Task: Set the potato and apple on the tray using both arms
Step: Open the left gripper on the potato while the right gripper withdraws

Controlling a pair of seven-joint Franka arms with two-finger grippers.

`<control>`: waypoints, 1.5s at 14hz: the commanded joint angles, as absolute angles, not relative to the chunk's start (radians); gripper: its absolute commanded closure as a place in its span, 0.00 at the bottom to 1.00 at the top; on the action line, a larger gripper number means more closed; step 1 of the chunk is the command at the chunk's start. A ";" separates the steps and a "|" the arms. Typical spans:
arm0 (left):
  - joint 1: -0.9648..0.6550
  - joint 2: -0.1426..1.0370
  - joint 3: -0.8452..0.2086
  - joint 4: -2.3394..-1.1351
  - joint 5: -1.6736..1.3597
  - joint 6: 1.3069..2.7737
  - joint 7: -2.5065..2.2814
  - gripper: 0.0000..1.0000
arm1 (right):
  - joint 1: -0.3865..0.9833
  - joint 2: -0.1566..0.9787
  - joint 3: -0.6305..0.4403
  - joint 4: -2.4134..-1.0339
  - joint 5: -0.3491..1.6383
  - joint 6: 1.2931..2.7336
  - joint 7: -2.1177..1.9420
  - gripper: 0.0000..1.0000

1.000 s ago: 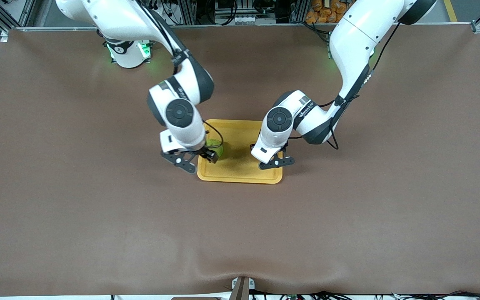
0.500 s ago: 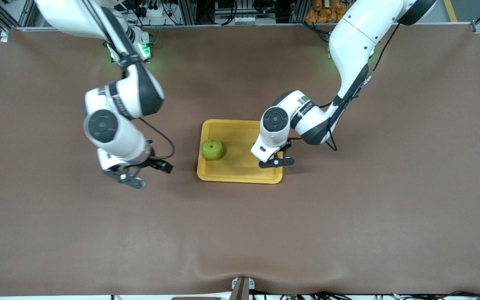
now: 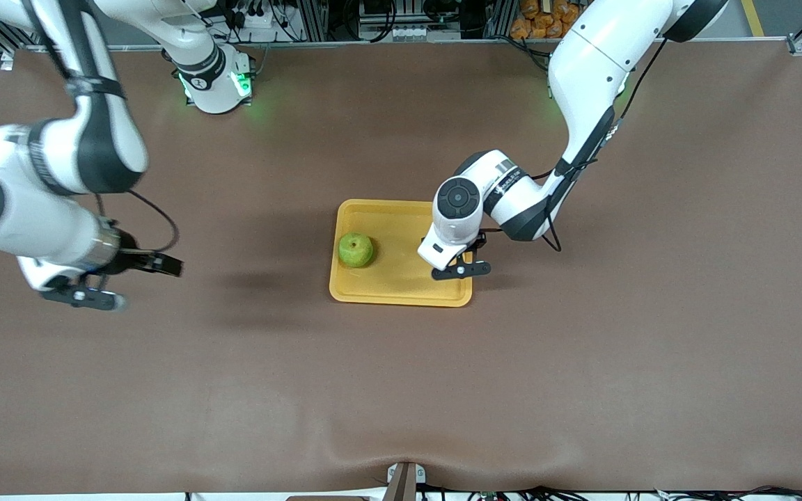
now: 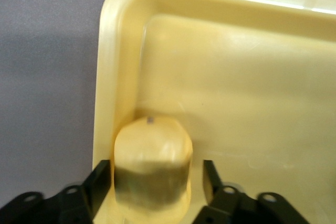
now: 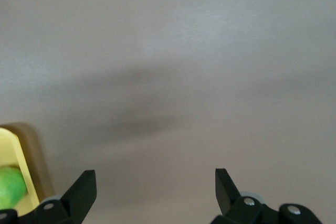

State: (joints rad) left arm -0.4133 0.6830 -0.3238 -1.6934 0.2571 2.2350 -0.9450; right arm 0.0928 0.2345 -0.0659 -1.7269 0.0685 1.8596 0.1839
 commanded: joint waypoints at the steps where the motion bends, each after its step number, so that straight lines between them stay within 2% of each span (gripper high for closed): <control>1: -0.423 0.677 -0.319 -1.669 0.279 2.210 -0.973 0.00 | -0.016 0.175 -0.043 -1.767 0.123 1.827 0.057 0.00; 3: -0.419 0.654 -0.318 -1.664 0.278 2.197 -0.973 0.00 | -0.060 0.157 -0.044 -1.766 0.140 1.806 0.002 0.00; 5: -0.405 0.615 -0.319 -1.625 0.279 2.102 -0.963 0.00 | -0.083 0.115 -0.046 -1.767 0.140 1.760 -0.006 0.00; 9: -0.382 0.551 -0.318 -1.393 0.281 1.719 -0.901 0.00 | -0.087 0.039 -0.048 -1.766 0.126 1.732 -0.009 0.00; 10: -0.356 0.531 -0.321 -1.376 0.272 1.663 -0.855 0.00 | -0.081 0.013 -0.045 -1.766 0.124 1.726 -0.008 0.00; 15: -0.204 0.329 -0.319 -1.378 0.270 1.582 -0.668 0.00 | -0.035 -0.077 -0.037 -1.760 0.069 1.683 0.064 0.00; 21: 0.021 0.206 -0.319 -1.379 0.221 1.511 -0.329 0.00 | -0.025 -0.080 -0.035 -1.701 0.069 1.620 0.072 0.00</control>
State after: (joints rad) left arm -0.0306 0.2398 -0.3127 -1.3603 0.2380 1.5214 -0.3944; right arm -0.0278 -0.0675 -0.0368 -1.7147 0.0834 1.6374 0.0517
